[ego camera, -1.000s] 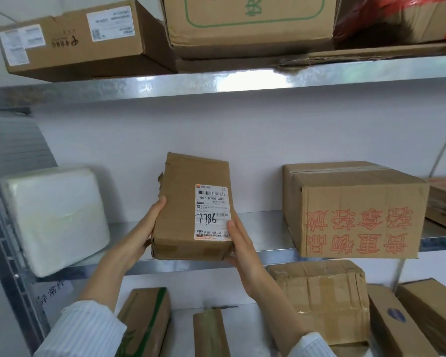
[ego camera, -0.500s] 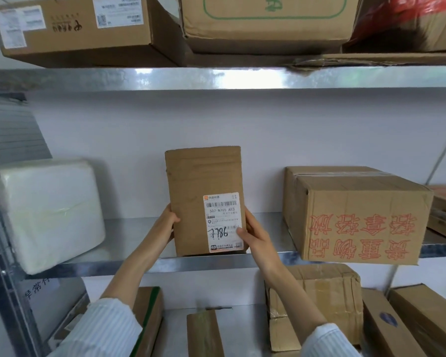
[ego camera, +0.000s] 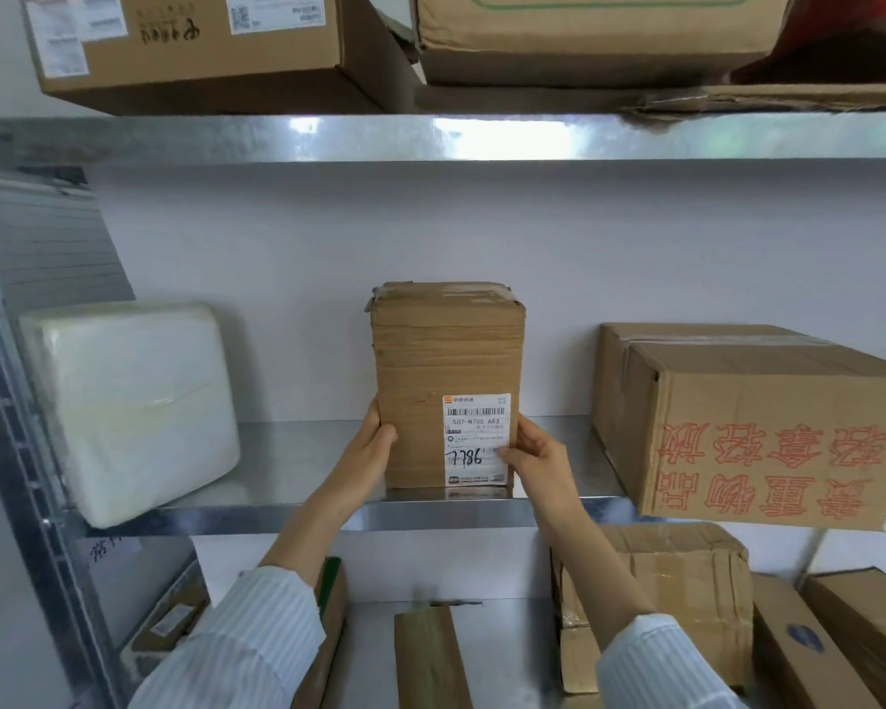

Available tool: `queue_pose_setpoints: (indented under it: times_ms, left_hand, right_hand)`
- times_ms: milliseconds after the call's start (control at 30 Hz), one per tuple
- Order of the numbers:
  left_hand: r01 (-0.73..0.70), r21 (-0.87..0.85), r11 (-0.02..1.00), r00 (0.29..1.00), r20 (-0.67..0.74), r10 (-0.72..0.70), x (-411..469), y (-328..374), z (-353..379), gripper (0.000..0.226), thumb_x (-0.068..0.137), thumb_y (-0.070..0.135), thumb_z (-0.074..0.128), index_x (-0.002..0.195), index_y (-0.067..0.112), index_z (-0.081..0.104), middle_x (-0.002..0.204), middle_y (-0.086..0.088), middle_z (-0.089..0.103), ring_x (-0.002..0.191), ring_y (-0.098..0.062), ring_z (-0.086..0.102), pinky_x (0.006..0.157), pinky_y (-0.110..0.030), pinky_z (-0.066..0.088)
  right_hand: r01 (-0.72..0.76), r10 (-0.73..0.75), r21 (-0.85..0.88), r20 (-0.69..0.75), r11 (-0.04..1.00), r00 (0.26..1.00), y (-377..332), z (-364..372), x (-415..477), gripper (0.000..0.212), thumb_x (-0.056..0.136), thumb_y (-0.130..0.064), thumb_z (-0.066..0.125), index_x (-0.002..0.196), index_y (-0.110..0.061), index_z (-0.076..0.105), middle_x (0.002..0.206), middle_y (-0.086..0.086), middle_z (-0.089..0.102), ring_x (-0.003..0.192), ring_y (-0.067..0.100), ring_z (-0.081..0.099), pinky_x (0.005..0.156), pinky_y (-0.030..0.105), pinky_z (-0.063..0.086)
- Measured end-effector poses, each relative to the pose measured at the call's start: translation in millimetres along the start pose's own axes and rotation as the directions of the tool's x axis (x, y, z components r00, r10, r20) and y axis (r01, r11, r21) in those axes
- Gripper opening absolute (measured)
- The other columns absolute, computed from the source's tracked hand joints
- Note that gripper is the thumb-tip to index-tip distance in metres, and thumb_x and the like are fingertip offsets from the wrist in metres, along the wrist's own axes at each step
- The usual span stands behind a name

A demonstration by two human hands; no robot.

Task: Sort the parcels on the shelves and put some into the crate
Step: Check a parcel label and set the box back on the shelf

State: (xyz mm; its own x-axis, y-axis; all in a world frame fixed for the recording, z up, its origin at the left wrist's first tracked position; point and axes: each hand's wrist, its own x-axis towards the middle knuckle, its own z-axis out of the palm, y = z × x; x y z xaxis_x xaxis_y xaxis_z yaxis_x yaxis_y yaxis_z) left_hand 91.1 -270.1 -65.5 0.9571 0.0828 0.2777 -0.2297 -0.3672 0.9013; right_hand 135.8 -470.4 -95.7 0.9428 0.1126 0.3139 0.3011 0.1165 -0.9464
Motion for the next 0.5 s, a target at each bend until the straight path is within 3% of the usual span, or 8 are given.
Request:
queue_pose_setpoints:
  times_ms: [167,367,500]
  left_hand:
    - [0.015,0.001,1.0,0.999,0.032,-0.015,2.4,-1.1,-0.3,0.052,0.101,0.019,0.024,0.149,0.039,0.018,0.135,0.017,0.046,0.119,-0.002,0.047,0.095,-0.02,0.033]
    - [-0.028,-0.035,0.999,0.999,0.044,0.03,4.2,1.3,-1.7,0.051,0.102,0.016,0.025,0.149,0.036,0.016,0.136,0.017,0.042,0.125,-0.005,0.041,0.098,-0.019,0.03]
    - [-0.081,-0.036,0.996,0.995,0.046,0.083,1.7,-2.9,-5.3,0.058,0.102,0.012,0.029,0.151,0.035,0.009,0.143,0.019,0.034,0.129,-0.002,0.037,0.095,-0.012,0.032]
  right_hand:
    - [-0.035,0.035,0.013,0.0,0.999,0.999,6.0,1.3,5.7,0.048,0.091,0.014,0.044,0.127,-0.013,0.06,0.113,0.002,0.07,0.103,0.017,0.067,0.069,0.017,0.054]
    - [-0.053,0.054,0.012,-0.008,0.998,0.999,-3.4,2.5,2.3,0.05,0.089,0.016,0.044,0.124,-0.015,0.061,0.104,-0.005,0.071,0.088,0.005,0.069,0.064,0.015,0.053]
    - [-0.069,0.071,0.044,-0.043,0.997,0.997,-11.5,-0.9,1.0,0.051,0.086,0.017,0.049,0.127,-0.011,0.059,0.105,-0.006,0.072,0.101,0.016,0.066,0.08,0.023,0.057]
